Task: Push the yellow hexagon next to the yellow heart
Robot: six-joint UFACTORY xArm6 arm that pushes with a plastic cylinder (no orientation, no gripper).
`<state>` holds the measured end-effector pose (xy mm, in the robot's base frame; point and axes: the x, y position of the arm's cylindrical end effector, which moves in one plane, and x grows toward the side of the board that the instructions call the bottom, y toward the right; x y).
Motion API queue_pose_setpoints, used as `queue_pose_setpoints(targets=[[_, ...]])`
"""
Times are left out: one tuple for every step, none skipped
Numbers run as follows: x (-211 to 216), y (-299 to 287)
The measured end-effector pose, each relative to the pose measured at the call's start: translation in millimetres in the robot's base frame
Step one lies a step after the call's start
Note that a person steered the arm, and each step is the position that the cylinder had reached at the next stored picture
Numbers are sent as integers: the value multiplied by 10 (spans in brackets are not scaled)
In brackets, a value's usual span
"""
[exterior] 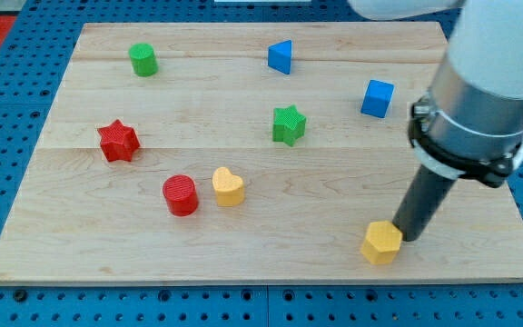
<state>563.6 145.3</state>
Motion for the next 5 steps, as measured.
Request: queue_pose_setpoints(targets=[[1, -44], [550, 137], [540, 68], [433, -149], [120, -172]])
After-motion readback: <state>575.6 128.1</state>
